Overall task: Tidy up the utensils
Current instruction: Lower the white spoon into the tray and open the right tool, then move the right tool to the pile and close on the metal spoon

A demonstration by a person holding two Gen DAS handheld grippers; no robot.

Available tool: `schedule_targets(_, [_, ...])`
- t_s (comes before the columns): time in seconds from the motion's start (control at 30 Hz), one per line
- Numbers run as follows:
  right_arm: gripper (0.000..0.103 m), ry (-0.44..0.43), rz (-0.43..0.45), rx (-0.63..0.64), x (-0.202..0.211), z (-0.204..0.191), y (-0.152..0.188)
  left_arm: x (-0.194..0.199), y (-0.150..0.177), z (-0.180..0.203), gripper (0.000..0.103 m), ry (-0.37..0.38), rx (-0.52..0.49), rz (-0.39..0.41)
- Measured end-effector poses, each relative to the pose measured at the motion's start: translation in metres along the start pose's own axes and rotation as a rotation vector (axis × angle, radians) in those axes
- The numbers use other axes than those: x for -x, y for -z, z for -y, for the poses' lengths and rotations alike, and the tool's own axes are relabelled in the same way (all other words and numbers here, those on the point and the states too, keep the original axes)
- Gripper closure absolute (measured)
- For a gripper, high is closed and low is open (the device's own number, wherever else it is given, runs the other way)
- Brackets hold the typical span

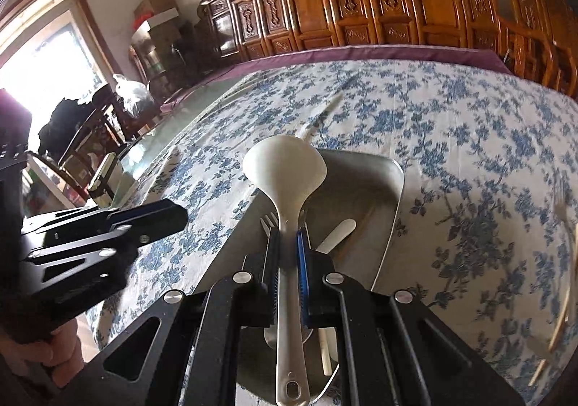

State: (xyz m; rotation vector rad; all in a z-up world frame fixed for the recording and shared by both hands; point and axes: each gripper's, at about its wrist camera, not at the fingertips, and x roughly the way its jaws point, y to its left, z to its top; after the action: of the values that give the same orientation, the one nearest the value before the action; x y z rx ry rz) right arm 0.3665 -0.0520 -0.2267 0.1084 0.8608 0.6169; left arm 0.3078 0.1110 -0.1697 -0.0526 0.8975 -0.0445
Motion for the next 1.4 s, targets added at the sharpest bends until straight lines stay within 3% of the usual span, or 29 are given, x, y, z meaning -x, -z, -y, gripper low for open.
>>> schedule_targets(0.33, [0.089, -0.026, -0.017, -0.006, -0.011, 0.008, 0.008, -0.001, 0.000, 0.001, 0.090, -0.003, 0.000, 0.002])
schedule_targets(0.6, [0.089, -0.017, 0.030, 0.053, 0.027, 0.021, 0.008, 0.004, -0.001, 0.016, 0.090, 0.015, -0.017, 0.016])
schedule_targets(0.9, [0.089, 0.094, 0.065, 0.135, 0.095, 0.062, 0.025, 0.008, -0.005, 0.053, 0.090, 0.053, -0.067, 0.034])
schedule_targets(1.1, [0.086, 0.214, 0.075, 0.146, 0.133, 0.103, 0.047, 0.007, -0.003, 0.078, 0.090, 0.071, -0.096, 0.028])
schedule_targets(1.17, [0.080, 0.243, 0.074, 0.133, 0.141, 0.117, 0.054, 0.008, 0.000, 0.090, 0.087, 0.088, -0.115, 0.031])
schedule_targets(1.23, [0.080, 0.284, 0.073, 0.100, 0.149, 0.137, 0.060, 0.011, 0.001, 0.101, 0.073, 0.099, -0.142, 0.042])
schedule_targets(1.4, [0.079, 0.331, 0.067, 0.074, 0.160, 0.168, 0.073, 0.008, 0.007, 0.124, 0.073, 0.123, -0.176, 0.026])
